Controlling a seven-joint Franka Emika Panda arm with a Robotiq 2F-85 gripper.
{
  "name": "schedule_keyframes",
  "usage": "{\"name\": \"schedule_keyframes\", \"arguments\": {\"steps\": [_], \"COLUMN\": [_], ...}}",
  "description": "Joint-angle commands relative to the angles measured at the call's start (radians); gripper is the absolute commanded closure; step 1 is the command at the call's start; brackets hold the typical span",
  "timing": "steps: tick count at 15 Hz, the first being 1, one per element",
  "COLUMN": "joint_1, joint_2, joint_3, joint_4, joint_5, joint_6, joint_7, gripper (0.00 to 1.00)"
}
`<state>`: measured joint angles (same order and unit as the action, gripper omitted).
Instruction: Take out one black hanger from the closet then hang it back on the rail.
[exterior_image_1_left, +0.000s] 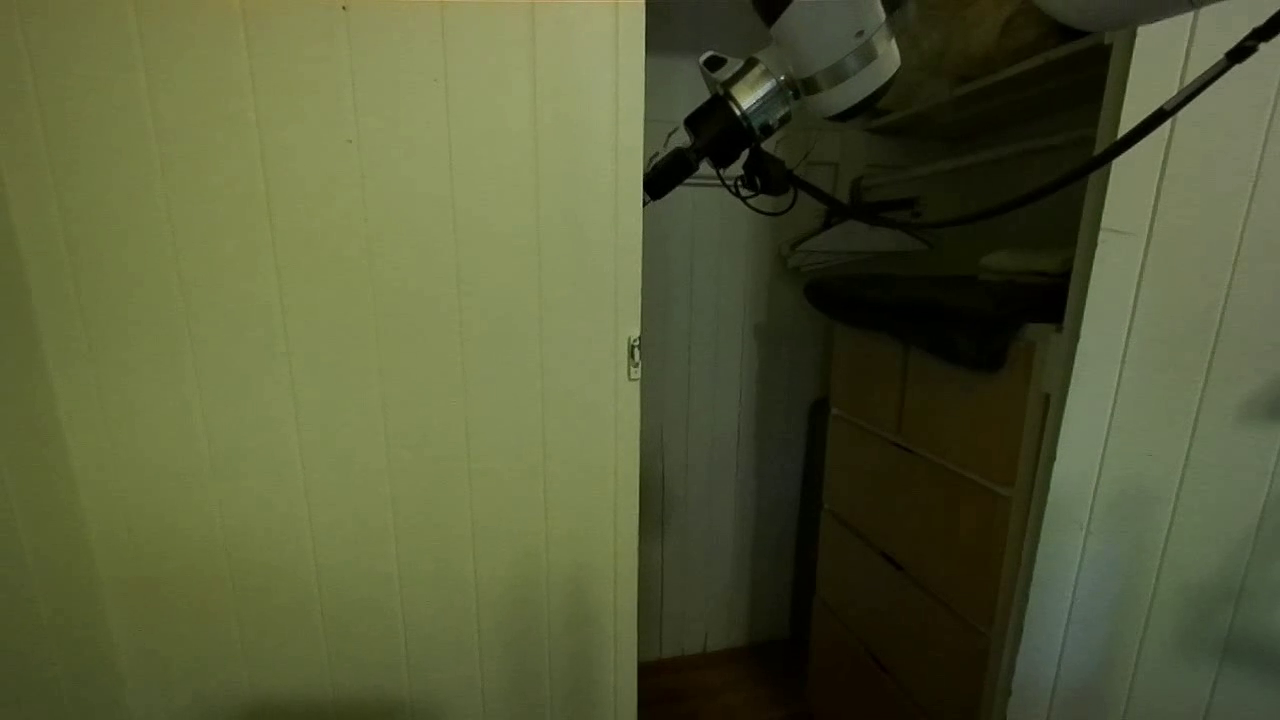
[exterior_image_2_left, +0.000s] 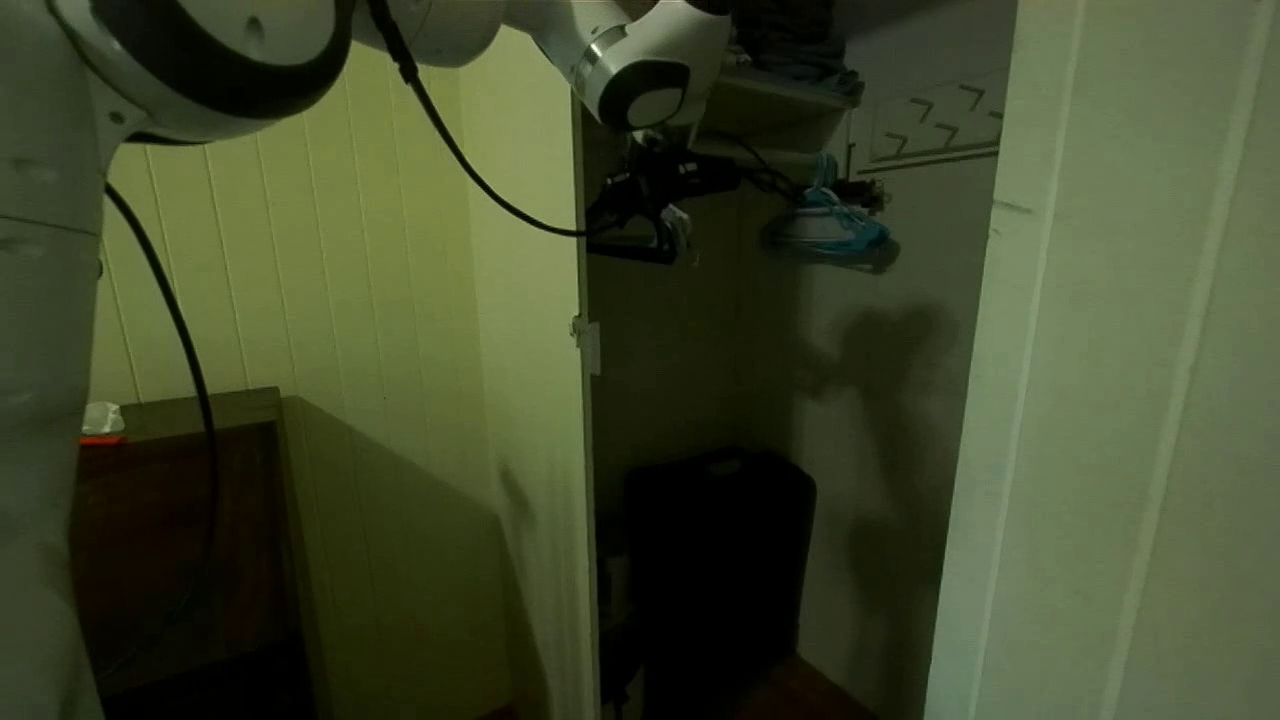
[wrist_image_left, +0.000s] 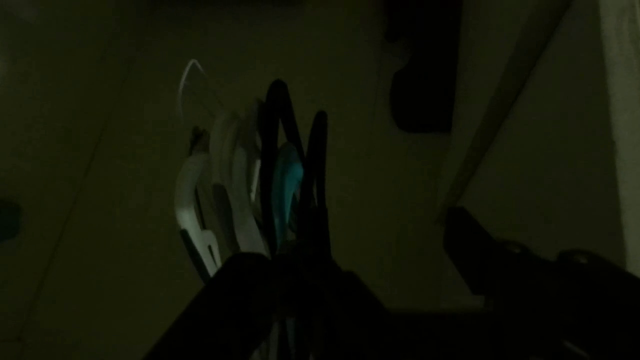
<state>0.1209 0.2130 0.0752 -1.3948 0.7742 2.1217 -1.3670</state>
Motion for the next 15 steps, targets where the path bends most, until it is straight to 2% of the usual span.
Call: {"name": "schedule_keyframes", "arguments": {"steps": [1, 12, 14, 15], "joint_1": [-0.01, -0.013, -0.013, -0.013], "joint_2": [0.045, 0.073, 0.074, 0.074], "joint_3": [0.01, 0.012, 0.011, 0.012], "joint_4": [0.051, 0.047, 0.046, 0.045], "joint_5": [0.034, 0.107, 0.114, 0.12], "joint_6": [-0.006, -0.01, 0.004, 0.008], "joint_7": [-0.106, -0.225, -0.244, -0.252], "gripper": [0.37, 0.43, 0.46, 0.69]}}
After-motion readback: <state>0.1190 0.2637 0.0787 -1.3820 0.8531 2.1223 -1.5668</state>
